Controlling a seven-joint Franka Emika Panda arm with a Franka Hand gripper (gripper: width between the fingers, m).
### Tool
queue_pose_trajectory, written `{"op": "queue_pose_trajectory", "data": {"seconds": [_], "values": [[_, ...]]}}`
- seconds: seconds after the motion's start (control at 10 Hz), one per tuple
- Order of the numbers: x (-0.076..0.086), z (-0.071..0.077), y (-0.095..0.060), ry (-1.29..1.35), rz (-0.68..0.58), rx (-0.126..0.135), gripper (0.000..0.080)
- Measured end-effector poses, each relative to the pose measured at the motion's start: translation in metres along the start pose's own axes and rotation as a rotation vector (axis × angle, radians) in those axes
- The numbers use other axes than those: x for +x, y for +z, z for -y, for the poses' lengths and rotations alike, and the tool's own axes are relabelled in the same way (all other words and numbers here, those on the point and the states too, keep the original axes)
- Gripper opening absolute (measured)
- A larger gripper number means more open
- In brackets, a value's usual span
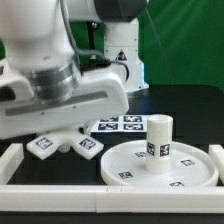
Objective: Assemble round table
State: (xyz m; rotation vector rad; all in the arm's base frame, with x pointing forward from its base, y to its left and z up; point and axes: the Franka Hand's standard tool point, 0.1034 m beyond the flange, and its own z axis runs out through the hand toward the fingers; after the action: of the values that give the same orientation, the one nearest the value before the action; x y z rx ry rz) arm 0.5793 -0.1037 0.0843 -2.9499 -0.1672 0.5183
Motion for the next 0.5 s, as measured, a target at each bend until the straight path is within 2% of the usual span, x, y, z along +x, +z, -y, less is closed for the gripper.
{"op": "queue_pose_trajectory", "data": {"seconds": [0.1,0.2,0.3,0.4,0.5], "values": [[-0.011,0.017,-0.016,0.031,-0.074,0.008,0.0366],[-0.023,0.029,-0.018,0.096,-0.178,0.038,0.0366],[-0.028,0.027,-0.009,0.118,-0.192,0.057,0.0366],[-0.017,0.021,-0.012,0.113,-0.282,0.024,0.0366],[-0.018,0.019,-0.013,0.119,-0.347,0.005,0.0366]]}}
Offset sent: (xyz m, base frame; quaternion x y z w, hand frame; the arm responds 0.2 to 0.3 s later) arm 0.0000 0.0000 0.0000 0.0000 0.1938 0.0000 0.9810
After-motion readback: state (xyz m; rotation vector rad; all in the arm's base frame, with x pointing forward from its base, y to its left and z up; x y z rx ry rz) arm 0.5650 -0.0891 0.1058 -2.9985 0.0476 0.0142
